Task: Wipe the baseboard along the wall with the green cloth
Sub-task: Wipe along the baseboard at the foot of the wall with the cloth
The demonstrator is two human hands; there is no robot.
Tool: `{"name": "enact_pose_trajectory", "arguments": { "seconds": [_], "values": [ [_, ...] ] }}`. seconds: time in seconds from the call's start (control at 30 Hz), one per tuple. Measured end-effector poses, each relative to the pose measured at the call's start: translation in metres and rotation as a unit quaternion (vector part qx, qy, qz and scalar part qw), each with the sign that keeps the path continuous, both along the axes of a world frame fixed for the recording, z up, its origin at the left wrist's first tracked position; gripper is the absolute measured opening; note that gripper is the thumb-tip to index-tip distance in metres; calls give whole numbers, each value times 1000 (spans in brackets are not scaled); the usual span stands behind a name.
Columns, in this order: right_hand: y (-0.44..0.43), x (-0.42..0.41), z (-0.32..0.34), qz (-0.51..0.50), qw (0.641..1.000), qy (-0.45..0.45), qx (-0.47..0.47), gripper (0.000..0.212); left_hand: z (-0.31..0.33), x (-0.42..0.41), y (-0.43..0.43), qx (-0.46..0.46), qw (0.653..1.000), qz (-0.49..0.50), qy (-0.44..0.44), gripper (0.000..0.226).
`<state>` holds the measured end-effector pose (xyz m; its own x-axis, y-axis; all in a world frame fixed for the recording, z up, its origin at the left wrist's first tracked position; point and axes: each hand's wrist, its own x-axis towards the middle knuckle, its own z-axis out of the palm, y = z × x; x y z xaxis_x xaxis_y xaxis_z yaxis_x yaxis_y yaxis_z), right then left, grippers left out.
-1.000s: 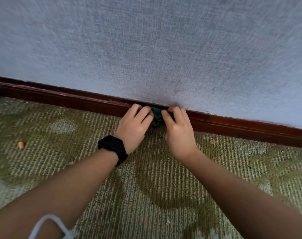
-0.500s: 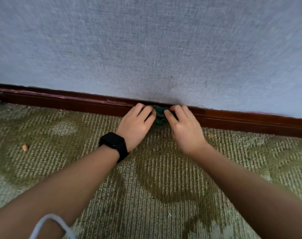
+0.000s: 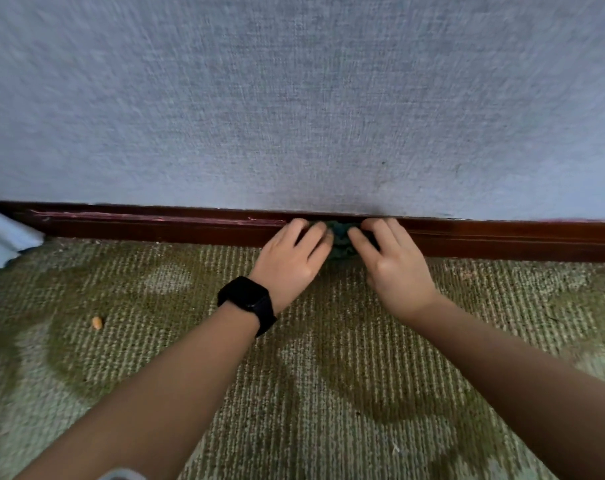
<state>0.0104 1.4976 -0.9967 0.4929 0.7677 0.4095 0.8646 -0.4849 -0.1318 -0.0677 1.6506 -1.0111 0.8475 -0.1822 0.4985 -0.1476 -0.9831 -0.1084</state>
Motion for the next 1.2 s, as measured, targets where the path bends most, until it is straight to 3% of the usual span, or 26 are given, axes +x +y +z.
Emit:
{"name": "enact_pose_trajectory", "arguments": {
  "seconds": [0.23,0.37,0.47,0.6,0.7,0.97,1.2],
  "values": [
    [-2,8,2,62,998,-15,-26,40,5,-2,-8,-12,999,29,12,32],
    [-23,14,9,31,998,-16,-53,37,4,11,-31,-43,999,20,-2,26],
    [-42,21,13,14,995,-18,-92,56,-2,21,-44,-55,998,-7,-16,21],
    [-38,21,10,16,996,-29,-80,33,-3,20,-32,-33,999,-34,-26,24],
    [-21,14,5,29,998,-22,-48,34,0,12,-7,10,998,-54,-16,26],
    [71,-27,2,77,997,0,-6,40,1,-39,75,71,997,18,3,28],
    [47,-19,16,48,996,-9,-78,40,4,-26,40,-13,998,65,12,33]
  ]
}}
